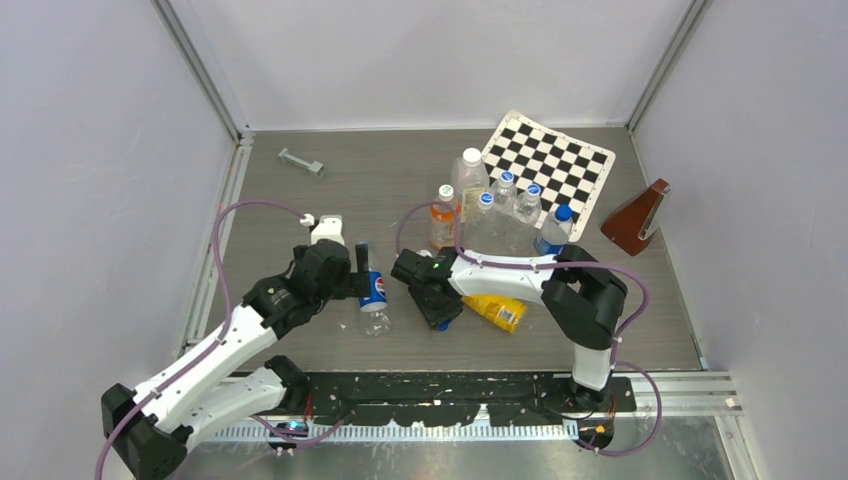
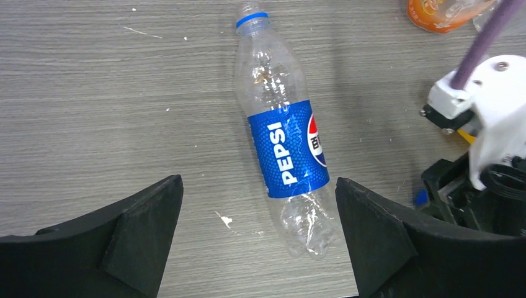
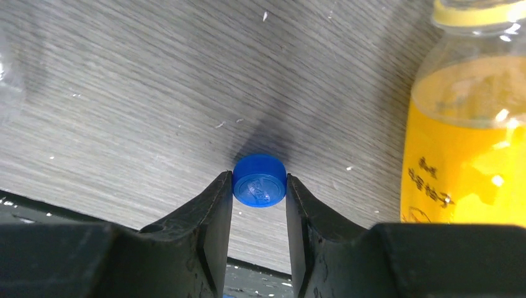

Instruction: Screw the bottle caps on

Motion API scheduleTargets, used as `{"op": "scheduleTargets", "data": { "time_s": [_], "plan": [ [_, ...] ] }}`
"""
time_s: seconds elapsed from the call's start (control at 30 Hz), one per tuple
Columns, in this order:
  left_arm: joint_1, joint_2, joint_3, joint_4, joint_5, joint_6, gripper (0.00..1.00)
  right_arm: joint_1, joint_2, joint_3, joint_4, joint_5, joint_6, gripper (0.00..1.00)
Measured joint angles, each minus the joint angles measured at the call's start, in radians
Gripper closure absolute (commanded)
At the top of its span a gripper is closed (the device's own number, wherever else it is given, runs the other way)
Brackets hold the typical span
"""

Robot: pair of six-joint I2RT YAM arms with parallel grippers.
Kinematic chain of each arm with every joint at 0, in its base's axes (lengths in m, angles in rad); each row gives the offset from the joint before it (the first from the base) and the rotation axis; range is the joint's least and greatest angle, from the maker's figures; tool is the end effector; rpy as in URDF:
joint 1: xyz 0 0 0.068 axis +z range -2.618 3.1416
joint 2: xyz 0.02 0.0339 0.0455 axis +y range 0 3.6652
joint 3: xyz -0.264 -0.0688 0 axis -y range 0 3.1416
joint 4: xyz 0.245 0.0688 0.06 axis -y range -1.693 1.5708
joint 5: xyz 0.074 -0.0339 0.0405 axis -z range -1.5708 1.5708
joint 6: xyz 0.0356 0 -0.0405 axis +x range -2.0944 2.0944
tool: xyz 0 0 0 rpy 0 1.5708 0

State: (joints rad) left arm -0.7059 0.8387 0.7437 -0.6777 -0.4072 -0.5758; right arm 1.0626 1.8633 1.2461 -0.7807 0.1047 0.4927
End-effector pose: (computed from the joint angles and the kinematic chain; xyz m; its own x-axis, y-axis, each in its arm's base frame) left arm 0.1382 -0.0992 0.2719 -0.6524 -0.1008 -0.7511 0.0293 0.9870 -0.1580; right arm 0.1733 0.3035 0.1656 -0.8292 -0.5219 -0.2003 -0.5311 0.8473 -0.0093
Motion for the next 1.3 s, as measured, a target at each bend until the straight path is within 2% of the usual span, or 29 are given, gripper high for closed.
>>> {"op": "scheduleTargets", "data": {
  "time_s": [0.47,0.7,0.83,0.93,1.03,1.17,1.3],
  "plan": [
    [0.019,0.251,-0.016,0.139,0.043,-0.037,0.05,0.000,-0.348,-0.046,0.017,0.077,0.000,0.90],
    [0.051,0.395,-0.051,0.226,0.072,-0.076,0.08,0.000,-0.414,-0.099,0.043,0.098,0.000,0.90],
    [0.071,0.461,-0.071,0.269,0.108,-0.098,0.17,0.000,-0.445,-0.121,0.056,0.106,0.000,0.91],
    [0.074,0.484,-0.074,0.282,0.124,-0.104,0.28,0.000,-0.467,-0.132,0.069,0.111,-0.001,0.92],
    [0.076,0.492,-0.075,0.286,0.142,-0.102,0.34,-0.001,-0.490,-0.134,0.078,0.111,-0.002,0.93],
    [0.076,0.473,-0.075,0.282,0.158,-0.065,0.40,-0.005,-0.524,-0.134,0.092,0.109,-0.009,0.94],
    [0.076,0.375,-0.075,0.275,0.175,0.029,0.42,-0.013,-0.569,-0.135,0.105,0.102,-0.017,0.96]
  ]
}}
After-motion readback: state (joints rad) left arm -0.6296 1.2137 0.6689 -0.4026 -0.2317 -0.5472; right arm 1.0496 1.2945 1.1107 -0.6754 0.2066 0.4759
